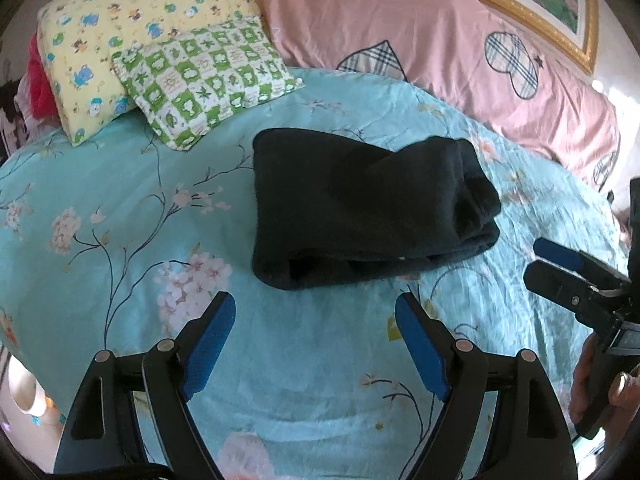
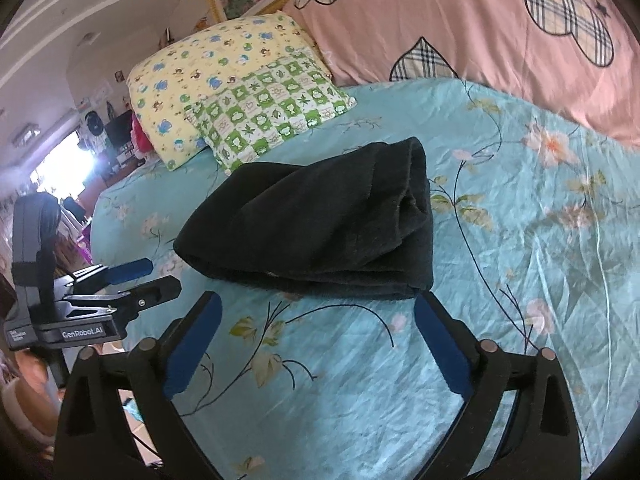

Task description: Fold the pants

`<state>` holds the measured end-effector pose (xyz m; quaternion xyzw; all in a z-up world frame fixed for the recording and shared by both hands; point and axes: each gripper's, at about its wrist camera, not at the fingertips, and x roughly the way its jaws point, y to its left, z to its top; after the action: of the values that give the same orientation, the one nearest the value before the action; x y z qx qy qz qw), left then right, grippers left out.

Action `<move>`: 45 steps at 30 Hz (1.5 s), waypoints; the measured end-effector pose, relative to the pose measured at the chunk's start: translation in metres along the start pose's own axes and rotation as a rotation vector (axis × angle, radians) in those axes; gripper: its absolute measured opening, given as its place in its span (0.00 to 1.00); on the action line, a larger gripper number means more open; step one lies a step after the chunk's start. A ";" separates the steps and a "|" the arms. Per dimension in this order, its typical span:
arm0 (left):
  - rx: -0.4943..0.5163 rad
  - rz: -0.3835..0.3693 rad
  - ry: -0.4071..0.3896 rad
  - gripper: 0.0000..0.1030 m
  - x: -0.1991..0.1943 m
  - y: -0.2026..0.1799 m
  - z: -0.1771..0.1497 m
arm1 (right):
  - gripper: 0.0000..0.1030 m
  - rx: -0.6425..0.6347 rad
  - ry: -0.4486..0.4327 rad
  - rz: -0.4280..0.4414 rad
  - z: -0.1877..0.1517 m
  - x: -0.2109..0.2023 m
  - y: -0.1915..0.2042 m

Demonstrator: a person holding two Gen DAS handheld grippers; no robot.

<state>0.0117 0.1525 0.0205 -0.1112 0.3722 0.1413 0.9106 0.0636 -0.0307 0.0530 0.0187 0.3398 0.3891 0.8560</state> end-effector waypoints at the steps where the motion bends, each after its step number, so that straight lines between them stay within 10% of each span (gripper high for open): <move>1: 0.010 0.008 -0.001 0.80 0.000 -0.002 -0.001 | 0.95 -0.006 -0.002 -0.003 -0.001 0.000 0.001; 45: 0.072 0.077 0.006 0.82 0.019 -0.014 -0.006 | 0.96 -0.097 -0.011 -0.010 -0.016 0.023 0.018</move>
<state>0.0253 0.1408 0.0042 -0.0645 0.3838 0.1626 0.9067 0.0537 -0.0062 0.0330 -0.0225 0.3157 0.4008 0.8598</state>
